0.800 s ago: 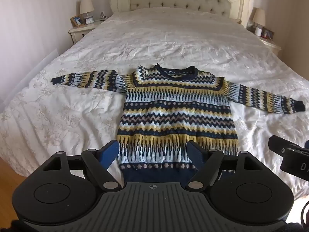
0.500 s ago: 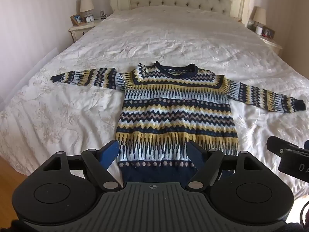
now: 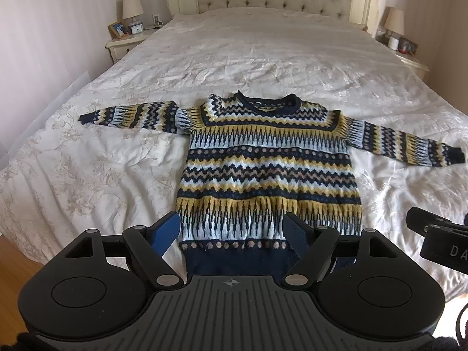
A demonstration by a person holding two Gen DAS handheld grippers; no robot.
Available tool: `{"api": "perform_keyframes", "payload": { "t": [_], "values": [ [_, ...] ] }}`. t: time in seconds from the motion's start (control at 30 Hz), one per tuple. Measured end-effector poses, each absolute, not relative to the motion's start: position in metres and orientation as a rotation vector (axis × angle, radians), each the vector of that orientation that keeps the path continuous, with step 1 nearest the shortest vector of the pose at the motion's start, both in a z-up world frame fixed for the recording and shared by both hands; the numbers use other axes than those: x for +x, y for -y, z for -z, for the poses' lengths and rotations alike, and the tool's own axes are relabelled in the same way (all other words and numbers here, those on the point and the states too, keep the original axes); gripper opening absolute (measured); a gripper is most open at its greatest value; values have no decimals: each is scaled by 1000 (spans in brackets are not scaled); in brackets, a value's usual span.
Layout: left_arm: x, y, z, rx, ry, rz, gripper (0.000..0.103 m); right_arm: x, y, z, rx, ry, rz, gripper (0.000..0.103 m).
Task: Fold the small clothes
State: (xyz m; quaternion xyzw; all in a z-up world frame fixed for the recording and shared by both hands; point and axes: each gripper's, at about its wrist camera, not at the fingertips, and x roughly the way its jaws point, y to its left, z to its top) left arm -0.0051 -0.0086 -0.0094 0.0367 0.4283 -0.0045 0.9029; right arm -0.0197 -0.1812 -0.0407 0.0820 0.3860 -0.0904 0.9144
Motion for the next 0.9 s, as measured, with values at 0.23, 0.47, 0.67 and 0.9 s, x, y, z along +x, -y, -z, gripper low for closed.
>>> {"api": "perform_keyframes", "payload": {
  "t": [0.23,0.47,0.67,0.9],
  "values": [
    [-5,8,8,80,-889,11,77,-19,181,40,169,-799,186,102],
    [-5,9,6,88,-889,14,77,-20,179,41,172,-802,188,102],
    [-4,13,7,91,-895,17,77,-20,181,41,171,-800,186,102],
    [-5,19,9,99,-902,22,77,-21,182,41,175,-798,186,102]
  ]
}}
